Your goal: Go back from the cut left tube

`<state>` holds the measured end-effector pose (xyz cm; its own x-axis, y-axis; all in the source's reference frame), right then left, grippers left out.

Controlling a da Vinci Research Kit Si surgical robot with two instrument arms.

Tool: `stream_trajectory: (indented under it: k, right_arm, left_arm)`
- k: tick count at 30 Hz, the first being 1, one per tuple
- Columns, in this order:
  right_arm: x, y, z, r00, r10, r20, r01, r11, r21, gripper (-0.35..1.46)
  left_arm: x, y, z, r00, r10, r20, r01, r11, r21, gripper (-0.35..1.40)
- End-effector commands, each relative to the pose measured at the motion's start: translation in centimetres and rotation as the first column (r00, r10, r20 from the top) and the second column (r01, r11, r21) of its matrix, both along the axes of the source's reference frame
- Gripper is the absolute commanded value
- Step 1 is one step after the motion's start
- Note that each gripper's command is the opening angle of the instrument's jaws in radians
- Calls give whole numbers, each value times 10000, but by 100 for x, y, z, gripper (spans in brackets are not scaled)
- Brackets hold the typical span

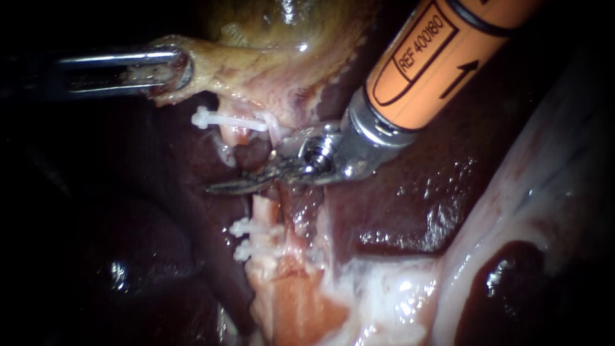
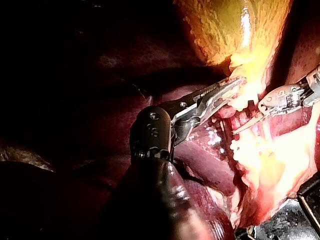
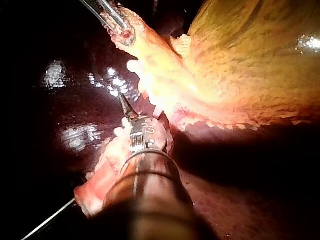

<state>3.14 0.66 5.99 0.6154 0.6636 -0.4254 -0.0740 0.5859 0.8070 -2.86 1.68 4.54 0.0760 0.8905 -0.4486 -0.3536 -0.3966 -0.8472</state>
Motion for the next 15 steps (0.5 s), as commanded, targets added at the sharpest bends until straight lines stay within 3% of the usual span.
stream_trajectory:
  k: [1, 4, 8, 9, 11, 15]
  right_arm:
    - [1, 0, 0, 10000, 22, 4, -22, 10000, -3, -35]
    - [1, 0, 0, 10000, 55, -45, -55, 10000, 6, -35]
    - [4, 0, 1, 9975, 576, -406, -580, 9983, -79, 106]
    - [6, 0, 1, 9964, 740, -425, -747, 9971, -146, 123]
    - [10, 0, 1, 9945, 962, -416, -973, 9949, -247, 136]
    - [12, -1, 0, 9944, 969, -411, -980, 9949, -252, 140]
  left_arm:
    - [0, 0, 0, 10000, 2, 0, -2, 10000, 1, -35]
    - [0, 0, 0, 10000, 2, 0, -2, 10000, 1, -35]
    - [0, 0, 0, 10000, 2, 1, -2, 10000, 1, -35]
    - [0, 0, 0, 10000, 2, 1, -2, 10000, 1, -35]
    - [0, 0, 0, 10000, 2, 1, -2, 10000, 1, -35]
    - [0, 0, 0, 10000, 3, 1, -3, 10000, 1, -35]
